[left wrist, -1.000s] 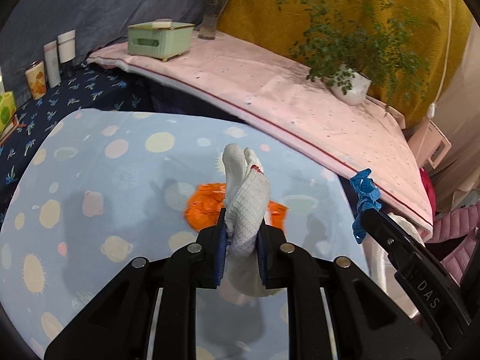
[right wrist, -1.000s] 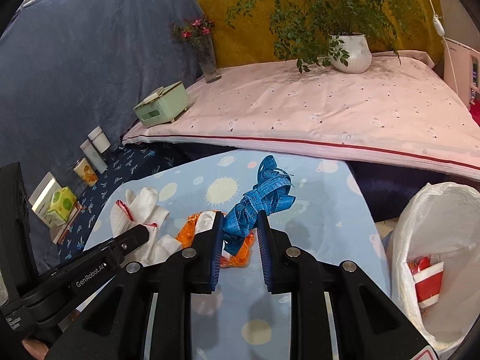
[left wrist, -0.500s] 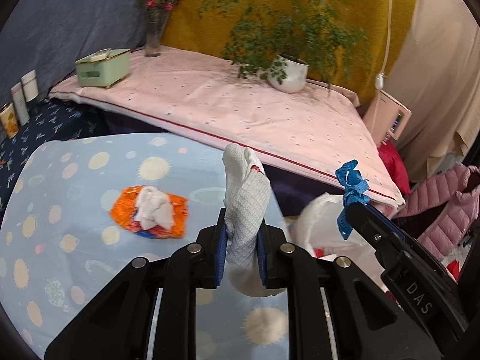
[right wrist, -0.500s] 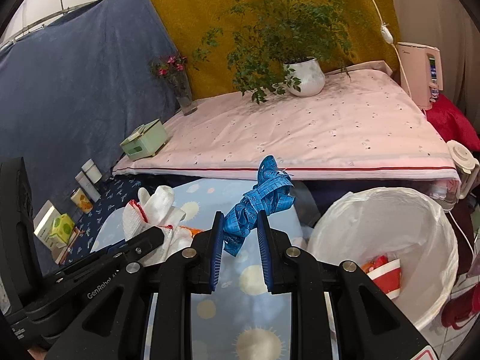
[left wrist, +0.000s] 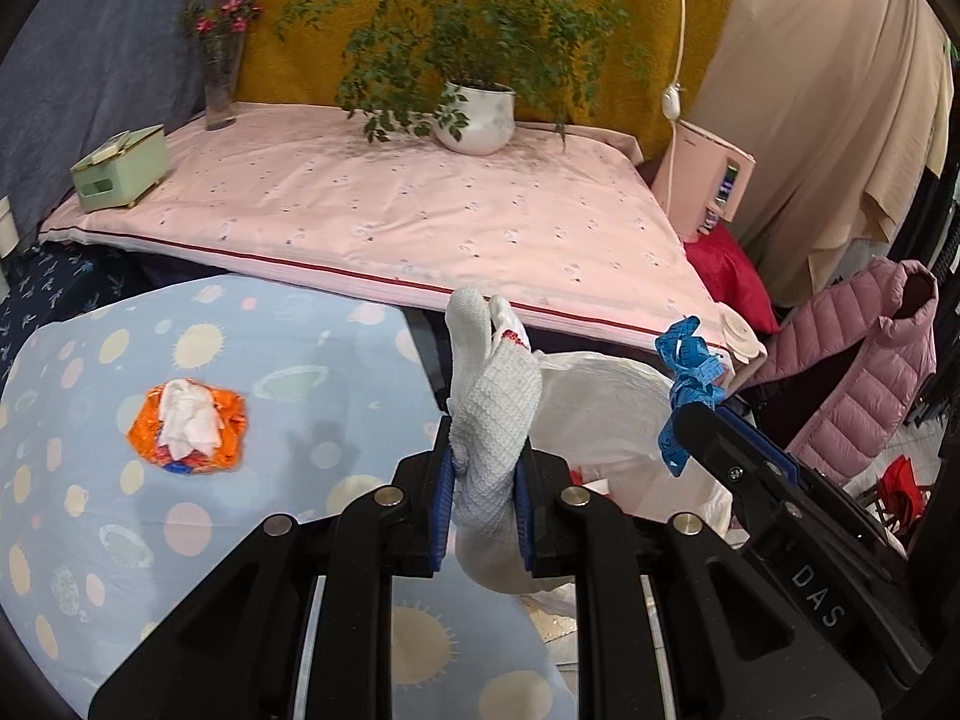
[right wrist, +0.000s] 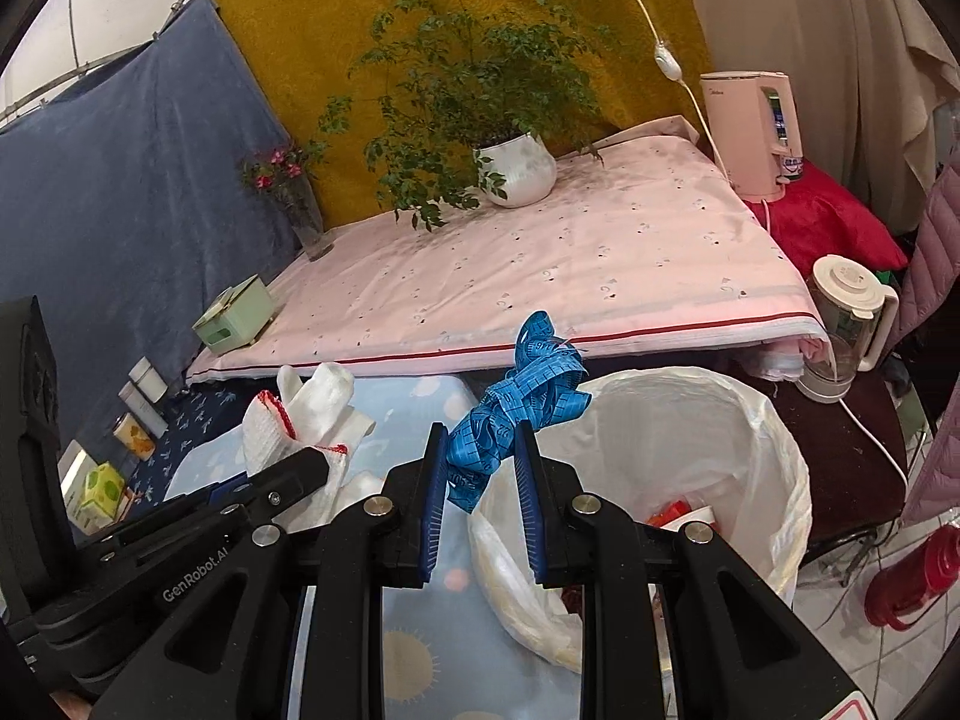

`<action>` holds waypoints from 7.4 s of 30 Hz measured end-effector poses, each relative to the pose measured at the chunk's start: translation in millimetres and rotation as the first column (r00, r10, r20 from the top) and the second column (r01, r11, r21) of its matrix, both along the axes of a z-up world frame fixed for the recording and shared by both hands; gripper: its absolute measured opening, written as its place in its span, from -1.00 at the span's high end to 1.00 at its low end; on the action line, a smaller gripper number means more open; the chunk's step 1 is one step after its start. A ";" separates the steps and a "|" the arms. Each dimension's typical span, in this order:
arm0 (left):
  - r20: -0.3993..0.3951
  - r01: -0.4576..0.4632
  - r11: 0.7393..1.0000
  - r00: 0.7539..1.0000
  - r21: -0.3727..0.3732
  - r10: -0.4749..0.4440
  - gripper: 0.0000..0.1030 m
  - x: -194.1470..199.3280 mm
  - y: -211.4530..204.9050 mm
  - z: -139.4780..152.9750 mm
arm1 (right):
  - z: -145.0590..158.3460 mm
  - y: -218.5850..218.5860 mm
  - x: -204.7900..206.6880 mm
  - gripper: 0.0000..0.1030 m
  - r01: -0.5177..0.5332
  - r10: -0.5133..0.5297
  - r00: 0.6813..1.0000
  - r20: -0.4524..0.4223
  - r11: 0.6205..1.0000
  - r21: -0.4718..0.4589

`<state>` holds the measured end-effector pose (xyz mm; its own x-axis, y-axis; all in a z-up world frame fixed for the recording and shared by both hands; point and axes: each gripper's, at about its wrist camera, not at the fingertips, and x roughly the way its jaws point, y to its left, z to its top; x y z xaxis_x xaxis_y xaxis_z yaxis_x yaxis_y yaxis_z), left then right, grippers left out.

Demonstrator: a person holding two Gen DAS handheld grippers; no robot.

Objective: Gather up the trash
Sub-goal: 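Carry the glove and blue cloth over the bin and open both tools, then move both open tools back to the orange bag with white tissue, then grasp the white tissue with the right tool while the left tool grasps the orange bag, then carry the tissue and orange bag over the bin and open both tools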

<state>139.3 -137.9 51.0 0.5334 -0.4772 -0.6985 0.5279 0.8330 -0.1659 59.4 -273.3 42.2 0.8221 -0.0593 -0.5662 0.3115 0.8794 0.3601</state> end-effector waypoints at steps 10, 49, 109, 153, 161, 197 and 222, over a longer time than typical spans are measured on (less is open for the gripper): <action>-0.020 0.062 0.998 0.998 -0.001 -0.062 0.62 -5.6 -35.8 -3.6 | -12.3 -30.6 -15.2 0.59 0.044 -0.043 0.999 -0.021 0.999 0.012; -0.028 -0.062 0.998 0.998 -0.014 0.061 -0.02 11.2 7.9 -14.5 | -16.4 -5.1 -3.9 0.35 0.012 -0.014 0.998 -0.055 1.000 -0.021; -0.172 -0.439 0.897 0.880 0.054 0.442 -0.09 130.3 258.5 -107.0 | -92.1 223.2 162.3 0.13 -0.359 0.334 0.913 -0.235 0.931 -0.072; -0.162 -0.349 0.930 0.917 0.112 0.364 -0.28 182.2 166.1 -145.4 | -111.7 148.9 187.5 0.71 -0.243 0.229 0.949 -0.219 0.969 -0.042; -0.157 -0.308 0.946 0.934 0.105 0.322 0.34 173.7 154.2 -138.8 | -121.8 150.5 185.3 0.71 -0.254 0.243 0.942 -0.230 0.967 -0.019; 0.021 -0.087 0.996 0.996 -0.007 0.087 0.80 34.1 26.3 -1.2 | 1.1 28.5 29.9 0.71 -0.035 0.036 0.999 0.006 0.996 -0.076; 0.025 0.004 0.999 1.000 0.038 -0.005 -0.01 -5.9 -69.1 -9.2 | -6.2 -65.4 -37.7 0.71 0.113 -0.113 0.994 0.004 0.993 -0.040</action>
